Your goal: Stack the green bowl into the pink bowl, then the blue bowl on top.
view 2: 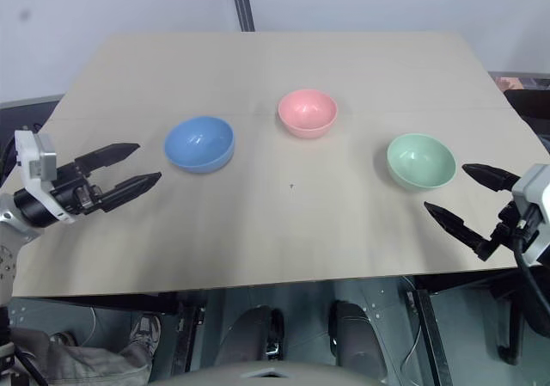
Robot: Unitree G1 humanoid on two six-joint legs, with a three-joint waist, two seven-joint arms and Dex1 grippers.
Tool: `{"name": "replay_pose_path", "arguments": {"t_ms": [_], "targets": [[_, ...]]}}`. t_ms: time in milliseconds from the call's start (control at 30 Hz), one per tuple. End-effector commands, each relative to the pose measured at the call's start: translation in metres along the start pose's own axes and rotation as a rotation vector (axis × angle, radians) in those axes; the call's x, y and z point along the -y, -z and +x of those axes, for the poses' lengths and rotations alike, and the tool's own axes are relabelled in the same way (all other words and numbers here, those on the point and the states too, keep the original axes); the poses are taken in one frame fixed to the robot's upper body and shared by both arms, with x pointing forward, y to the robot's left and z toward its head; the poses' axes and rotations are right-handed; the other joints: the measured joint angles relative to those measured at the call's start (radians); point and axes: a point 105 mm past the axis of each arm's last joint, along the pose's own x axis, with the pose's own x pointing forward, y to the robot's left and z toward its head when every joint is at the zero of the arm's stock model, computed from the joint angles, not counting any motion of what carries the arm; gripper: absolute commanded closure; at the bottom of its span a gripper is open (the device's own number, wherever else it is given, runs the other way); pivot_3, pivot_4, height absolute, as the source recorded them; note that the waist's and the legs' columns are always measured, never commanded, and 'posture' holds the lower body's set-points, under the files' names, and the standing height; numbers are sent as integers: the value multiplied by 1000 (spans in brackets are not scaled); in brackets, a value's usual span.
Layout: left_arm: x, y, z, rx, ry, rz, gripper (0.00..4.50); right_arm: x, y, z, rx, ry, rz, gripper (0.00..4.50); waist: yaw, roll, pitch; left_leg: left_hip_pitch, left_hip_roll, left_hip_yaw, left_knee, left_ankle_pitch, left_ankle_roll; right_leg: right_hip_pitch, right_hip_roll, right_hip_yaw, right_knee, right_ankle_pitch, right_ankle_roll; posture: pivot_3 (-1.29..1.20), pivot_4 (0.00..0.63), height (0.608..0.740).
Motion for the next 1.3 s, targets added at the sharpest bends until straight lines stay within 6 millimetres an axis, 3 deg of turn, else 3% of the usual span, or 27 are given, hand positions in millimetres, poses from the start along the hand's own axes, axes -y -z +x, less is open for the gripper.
{"name": "replay_pose_path", "arguments": {"t_ms": [33,133,600,800,900,1000,1300], "targets": [[-2,-7,0,21,5,13,0,3,-10,2,17,-3,-26,24,0,0,0,0,0,0,0,0,0,0,0,0,0,0,0,0,150,740],[0,-7,5,36,10,0,0,1,-13,14,31,-18,-25,24,-3,0,0,1,0,0,0,0,0,0,0,0,0,0,0,0,150,740],[4,-11,15,40,11,34,0,-6,-15,34,57,-35,-36,24,5,0,0,0,-1,0,0,0,0,0,0,0,0,0,0,0,150,740],[9,-15,26,55,13,41,0,-15,-17,55,80,-80,-66,24,4,0,0,0,-1,0,0,0,0,0,0,1,0,0,0,0,150,740],[25,-20,33,103,110,17,0,-18,-20,79,98,-104,-94,24,0,-1,0,0,-2,1,0,0,0,0,0,1,0,0,0,0,150,740],[38,-16,33,121,229,-23,0,-12,-18,122,87,-91,-158,24,-9,-1,0,1,-3,1,0,0,0,0,0,1,1,0,0,0,150,740],[36,-13,29,139,241,-8,0,-27,-23,255,64,-221,-424,24,-16,0,1,-3,-3,2,0,0,0,-5,3,2,2,5,-1,0,150,740]]}}
